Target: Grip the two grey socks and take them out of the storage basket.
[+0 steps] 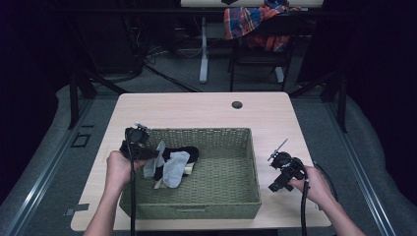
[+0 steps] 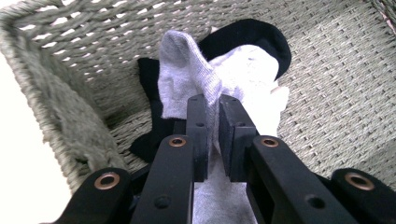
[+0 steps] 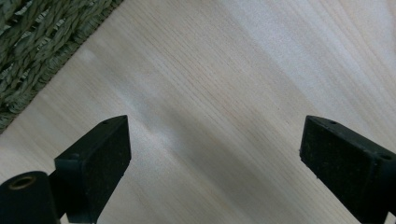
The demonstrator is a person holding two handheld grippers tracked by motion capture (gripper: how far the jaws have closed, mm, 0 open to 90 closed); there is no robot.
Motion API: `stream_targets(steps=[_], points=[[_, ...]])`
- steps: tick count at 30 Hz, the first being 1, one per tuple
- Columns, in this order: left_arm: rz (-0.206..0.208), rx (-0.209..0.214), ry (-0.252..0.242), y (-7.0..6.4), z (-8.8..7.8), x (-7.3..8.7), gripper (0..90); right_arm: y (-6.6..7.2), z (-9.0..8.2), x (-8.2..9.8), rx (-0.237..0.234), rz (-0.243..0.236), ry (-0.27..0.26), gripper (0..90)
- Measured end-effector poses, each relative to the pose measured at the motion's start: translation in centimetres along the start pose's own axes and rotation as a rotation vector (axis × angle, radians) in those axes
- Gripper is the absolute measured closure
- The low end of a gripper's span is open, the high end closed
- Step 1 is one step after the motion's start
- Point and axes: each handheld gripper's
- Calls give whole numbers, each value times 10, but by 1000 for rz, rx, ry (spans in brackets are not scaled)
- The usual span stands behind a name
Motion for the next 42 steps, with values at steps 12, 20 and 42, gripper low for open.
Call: stream_targets(steps=[12,20,42], points=[[14,-11,-37,-3,-18,-1,834,0,0,0,1,0,-1,85],[10,-9,-66,-3,-30,-1,835,0,0,0,1,0,1,85],[22,-17,-122,-8,-61,-3,835,-2,-2,-1,3,-11,19,85]])
Point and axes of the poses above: each handheld gripper's, and its own axes: z roughly forward along the jaws, x roughly out of its underside, y roughly to its left, and after that the axes turned 6 degrees about -z, right-handed
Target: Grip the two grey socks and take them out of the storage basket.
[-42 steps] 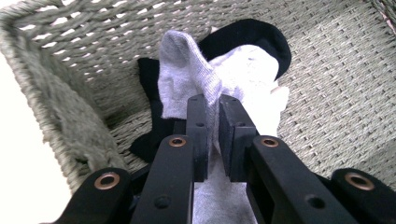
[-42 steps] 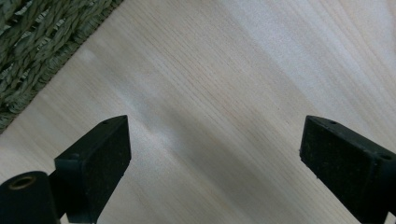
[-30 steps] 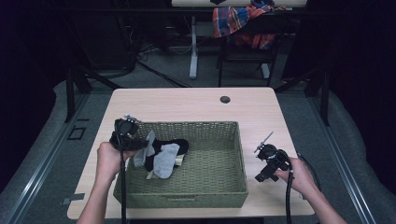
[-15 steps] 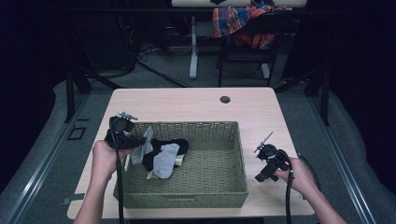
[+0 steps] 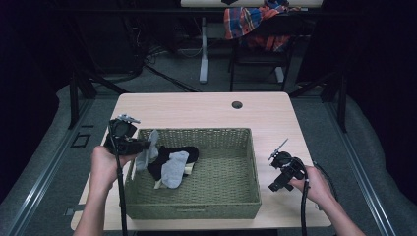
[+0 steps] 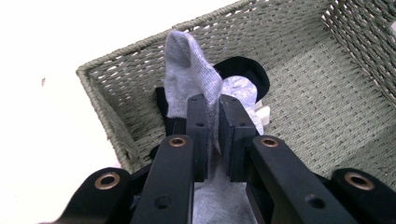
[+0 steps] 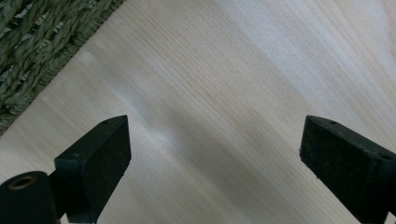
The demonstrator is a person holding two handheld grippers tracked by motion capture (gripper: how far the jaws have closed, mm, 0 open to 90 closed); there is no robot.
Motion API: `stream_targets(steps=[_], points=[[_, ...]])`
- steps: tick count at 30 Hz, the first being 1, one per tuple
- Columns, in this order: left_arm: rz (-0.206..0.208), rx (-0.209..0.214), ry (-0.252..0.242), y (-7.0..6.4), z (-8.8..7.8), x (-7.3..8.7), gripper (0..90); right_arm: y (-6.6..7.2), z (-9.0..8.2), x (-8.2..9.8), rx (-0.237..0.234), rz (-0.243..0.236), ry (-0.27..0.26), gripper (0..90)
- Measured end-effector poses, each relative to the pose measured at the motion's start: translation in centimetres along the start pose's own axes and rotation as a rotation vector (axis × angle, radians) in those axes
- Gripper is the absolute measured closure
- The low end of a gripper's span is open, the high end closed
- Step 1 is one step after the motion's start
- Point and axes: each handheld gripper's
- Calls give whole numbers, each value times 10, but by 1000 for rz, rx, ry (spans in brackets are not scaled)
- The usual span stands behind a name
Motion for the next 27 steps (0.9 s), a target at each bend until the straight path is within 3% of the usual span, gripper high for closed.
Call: stream_targets(steps=[3,6,7,16,20,23,24,25,27], points=[[-9,-1,-9,2,-3,0,835,1,2,1,-2,19,-23,85],[-7,-2,-14,3,-6,0,836,0,0,0,-2,-2,5,85],[-5,-4,-17,4,-7,0,836,1,2,1,-3,17,-20,85],[-15,-18,-42,9,-19,1,836,0,0,0,0,-4,9,85],[-20,-29,-55,14,-25,3,836,1,2,1,1,20,-23,85],[-27,-37,-65,17,-30,5,836,0,0,0,2,-2,6,85],[-29,-41,-67,19,-32,5,836,3,4,2,0,44,-51,85],[-32,-47,-71,20,-33,6,836,1,2,1,1,20,-22,85],[-43,-56,-77,23,-35,7,836,1,2,1,1,25,-28,85]])
Point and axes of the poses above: each handheld gripper's, and its own axes: z roughly forward along the jaws, x roughly out of its underside, y roughly to its left, and after that the axes turned 6 degrees about -z, right-handed
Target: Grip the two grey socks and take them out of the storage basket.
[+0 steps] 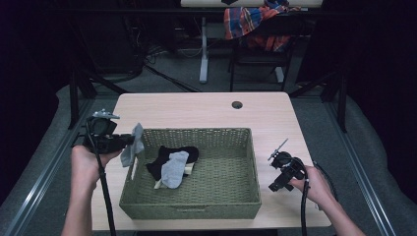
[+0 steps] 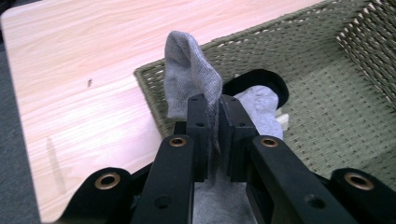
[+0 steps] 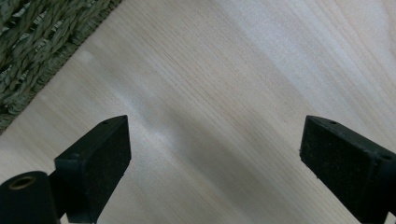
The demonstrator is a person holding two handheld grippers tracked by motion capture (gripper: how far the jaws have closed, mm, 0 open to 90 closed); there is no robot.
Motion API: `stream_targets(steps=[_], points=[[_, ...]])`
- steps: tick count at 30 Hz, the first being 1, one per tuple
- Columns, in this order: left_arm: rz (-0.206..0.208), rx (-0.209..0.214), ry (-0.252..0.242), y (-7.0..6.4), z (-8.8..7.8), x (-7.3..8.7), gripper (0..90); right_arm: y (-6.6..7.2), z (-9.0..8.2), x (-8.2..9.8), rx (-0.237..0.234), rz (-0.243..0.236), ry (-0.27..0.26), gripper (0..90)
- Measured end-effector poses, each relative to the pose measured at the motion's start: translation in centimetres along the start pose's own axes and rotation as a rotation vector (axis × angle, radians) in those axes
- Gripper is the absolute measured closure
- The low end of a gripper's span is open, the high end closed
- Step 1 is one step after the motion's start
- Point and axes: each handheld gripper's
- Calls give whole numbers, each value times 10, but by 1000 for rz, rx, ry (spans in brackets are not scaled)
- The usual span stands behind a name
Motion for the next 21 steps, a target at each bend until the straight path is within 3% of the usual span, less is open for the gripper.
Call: stream_targets(steps=[10,13,14,21], points=[[-69,-48,-1,25,-2,8,836,0,0,0,0,1,0,85],[-88,-54,-2,32,-2,11,836,-2,-3,-1,1,-27,36,85],[-93,-56,-3,35,-2,12,836,0,0,0,0,1,-1,85],[-128,-86,9,48,1,19,836,0,0,0,0,1,0,85]])
Point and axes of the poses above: each handheld gripper's, and its own axes: z roughly forward along the jaws, x roughly out of its underside, y roughly to its left, and after that the axes turned 6 degrees about -z, right-handed
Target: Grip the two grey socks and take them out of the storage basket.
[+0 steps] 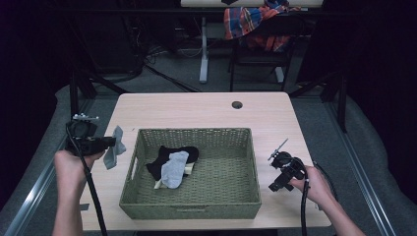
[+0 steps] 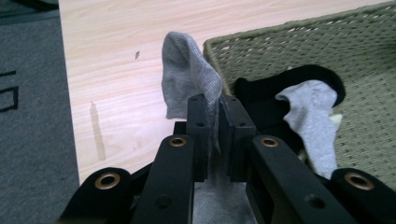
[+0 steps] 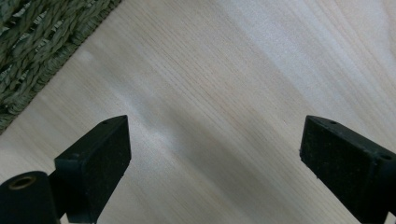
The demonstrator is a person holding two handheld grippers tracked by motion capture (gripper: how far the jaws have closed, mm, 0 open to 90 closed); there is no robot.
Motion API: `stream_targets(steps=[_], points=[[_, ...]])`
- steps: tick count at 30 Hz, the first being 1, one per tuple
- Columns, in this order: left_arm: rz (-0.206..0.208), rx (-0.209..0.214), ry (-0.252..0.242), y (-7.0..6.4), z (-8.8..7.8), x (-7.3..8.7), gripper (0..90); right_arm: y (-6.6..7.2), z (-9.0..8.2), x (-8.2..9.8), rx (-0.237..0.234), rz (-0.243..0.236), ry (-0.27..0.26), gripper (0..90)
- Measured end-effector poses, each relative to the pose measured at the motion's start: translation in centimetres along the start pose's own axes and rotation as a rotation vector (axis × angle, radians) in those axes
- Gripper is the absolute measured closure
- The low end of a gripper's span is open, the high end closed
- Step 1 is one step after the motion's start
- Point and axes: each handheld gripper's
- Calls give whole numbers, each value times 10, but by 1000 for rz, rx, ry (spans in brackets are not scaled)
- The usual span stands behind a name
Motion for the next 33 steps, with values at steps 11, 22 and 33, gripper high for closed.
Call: stream_targets(steps=[11,22,33], points=[[-62,-12,46,24,21,13,835,0,0,0,-1,-1,-1,85],[-109,-19,86,42,42,26,835,0,-1,-1,-2,-12,14,85],[-150,-33,143,55,64,39,835,-1,-2,-1,-1,-25,30,85]])
Point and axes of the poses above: each handheld gripper's, and its own axes: z roughly forward along the jaws, x roughly out of its underside, y roughly to its left, and after that the axes turned 6 degrees about -z, right-handed
